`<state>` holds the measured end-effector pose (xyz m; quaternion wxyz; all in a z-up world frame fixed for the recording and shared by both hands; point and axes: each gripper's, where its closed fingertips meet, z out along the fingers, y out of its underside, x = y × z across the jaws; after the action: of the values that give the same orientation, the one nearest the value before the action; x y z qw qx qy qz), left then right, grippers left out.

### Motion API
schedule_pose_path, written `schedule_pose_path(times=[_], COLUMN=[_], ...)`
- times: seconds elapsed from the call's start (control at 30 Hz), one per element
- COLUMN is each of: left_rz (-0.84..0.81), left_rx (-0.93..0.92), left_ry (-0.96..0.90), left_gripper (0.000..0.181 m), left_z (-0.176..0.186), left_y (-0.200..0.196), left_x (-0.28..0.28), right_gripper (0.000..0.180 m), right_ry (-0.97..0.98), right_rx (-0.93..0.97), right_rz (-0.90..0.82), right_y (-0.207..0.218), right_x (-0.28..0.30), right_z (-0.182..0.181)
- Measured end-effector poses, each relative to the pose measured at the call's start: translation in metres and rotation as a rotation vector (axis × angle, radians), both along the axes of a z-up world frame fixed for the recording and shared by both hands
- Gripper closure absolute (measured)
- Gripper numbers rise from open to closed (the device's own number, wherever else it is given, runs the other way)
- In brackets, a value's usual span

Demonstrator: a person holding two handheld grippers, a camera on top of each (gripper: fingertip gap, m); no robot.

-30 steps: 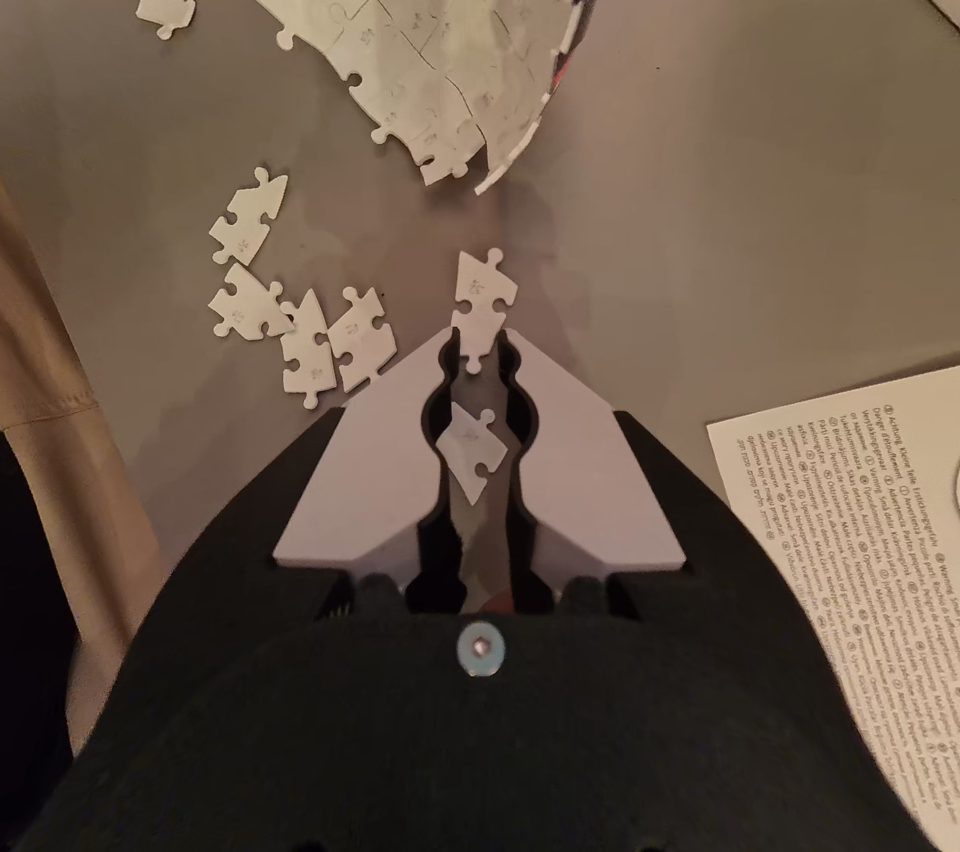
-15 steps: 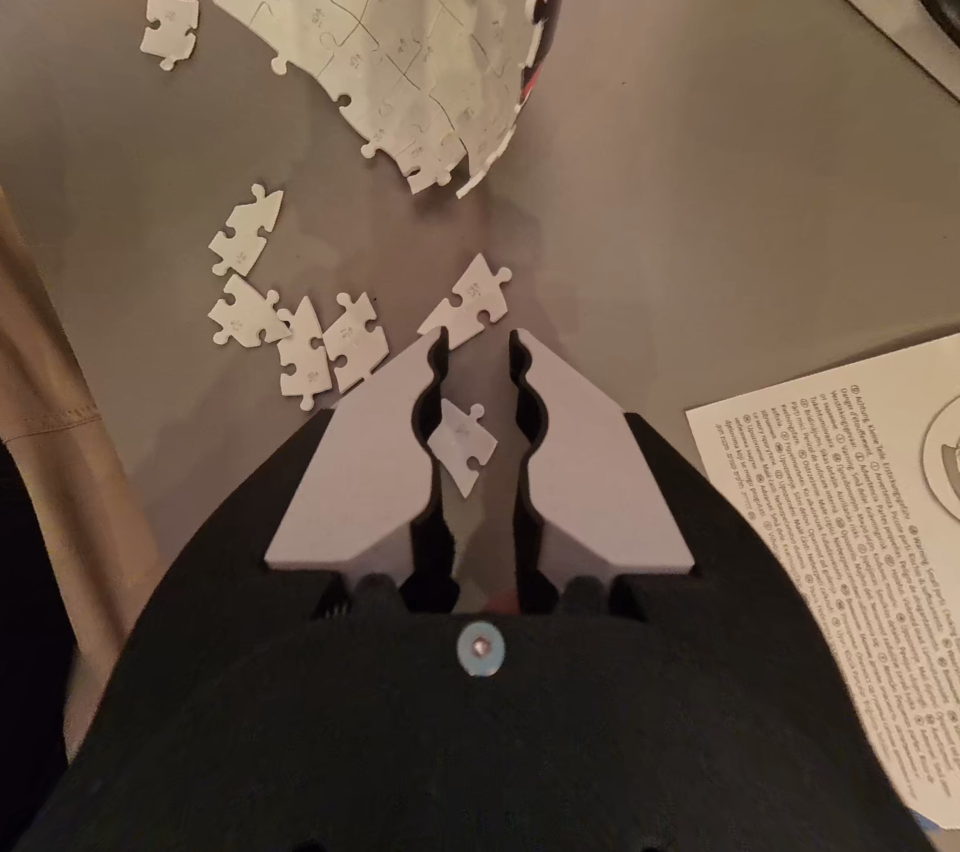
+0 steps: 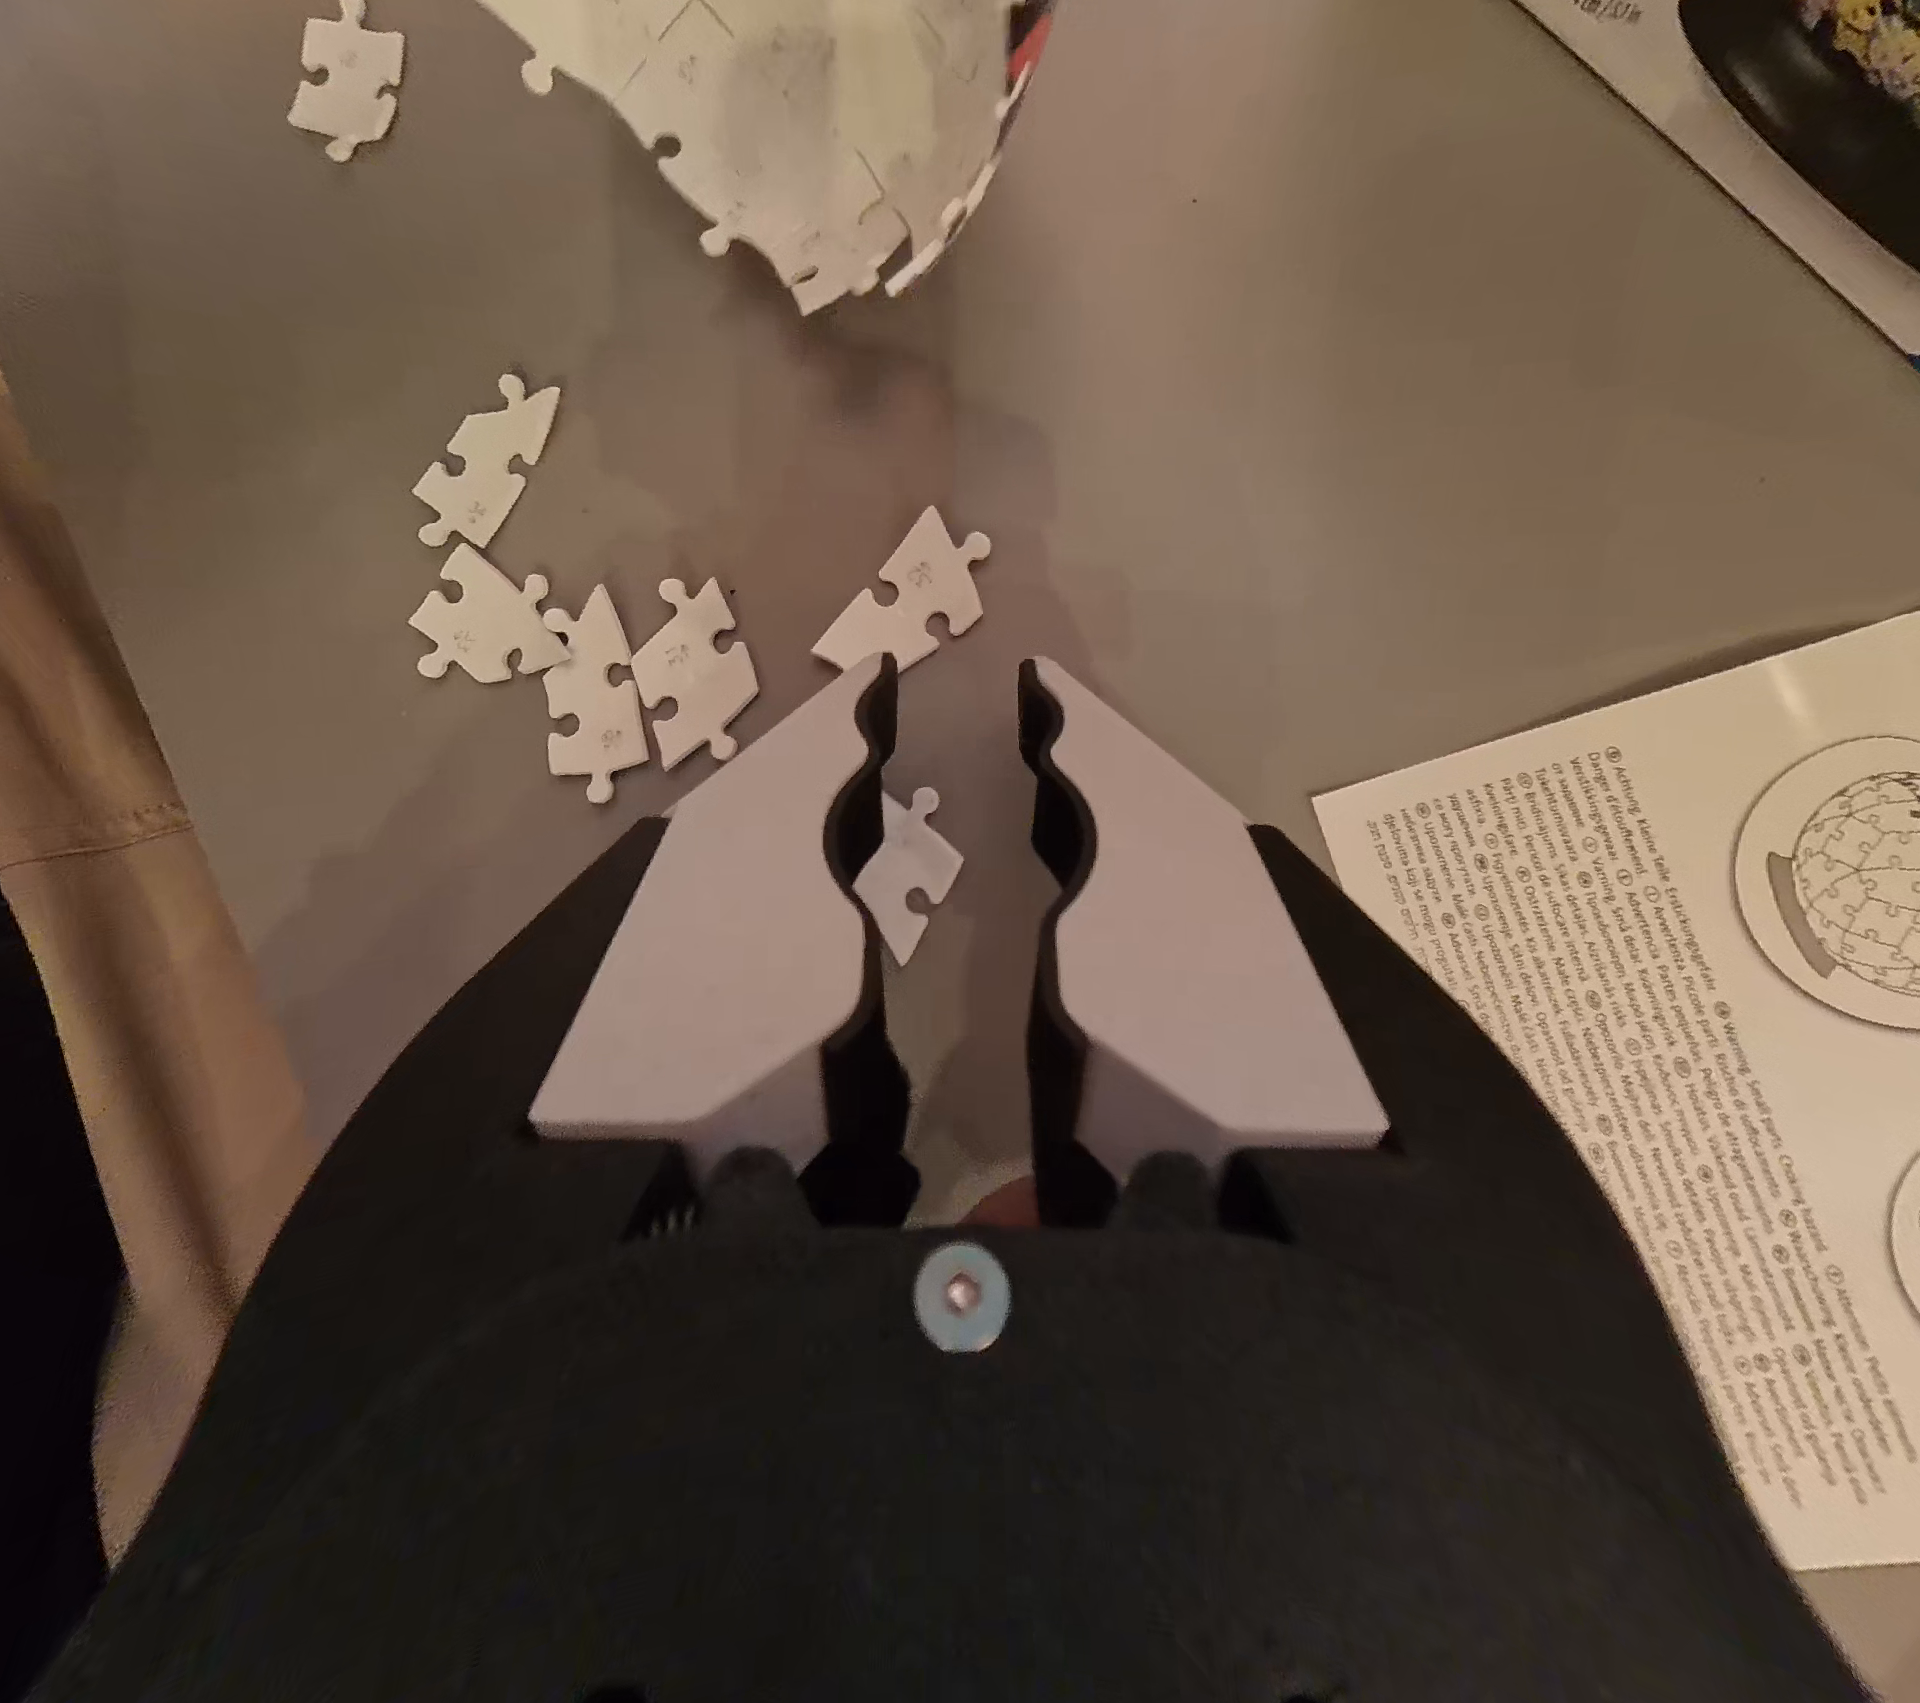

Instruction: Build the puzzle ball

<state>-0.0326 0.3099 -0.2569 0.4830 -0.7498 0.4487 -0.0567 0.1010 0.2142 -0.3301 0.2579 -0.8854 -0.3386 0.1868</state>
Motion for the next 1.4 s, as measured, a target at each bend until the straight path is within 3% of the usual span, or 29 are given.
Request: schedule_pose_path(times=[0.3, 0.7, 1.13, 1.4], left_rz=[0.055, 0.229, 0.265, 0.292], left_rx=[0.029, 0.112, 0.136, 0.140], left_ry=[-0.039, -0.144, -0.168, -0.188], left_gripper=[0.178, 0.178, 0.178, 0.178], left_z=[0.025, 0.091, 0.106, 0.109], left_y=[0.015, 0.047, 0.051, 0.055], left_x=[-0.023, -0.097, -0.117, -0.129], right_gripper=[0.157, 0.157, 0.149, 0.148], right_ry=[-0.004, 0.014, -0.047, -0.017], right_rx=[0.018, 0.078, 0.224, 0.231], right_rz=[0.034, 0.054, 0.162, 0.323], right_y=[-0.003, 0.004, 0.053, 0.066], right_x=[-0.006, -0.024, -0.093, -0.170], right_z=[0.005, 0.013, 0.024, 0.017])
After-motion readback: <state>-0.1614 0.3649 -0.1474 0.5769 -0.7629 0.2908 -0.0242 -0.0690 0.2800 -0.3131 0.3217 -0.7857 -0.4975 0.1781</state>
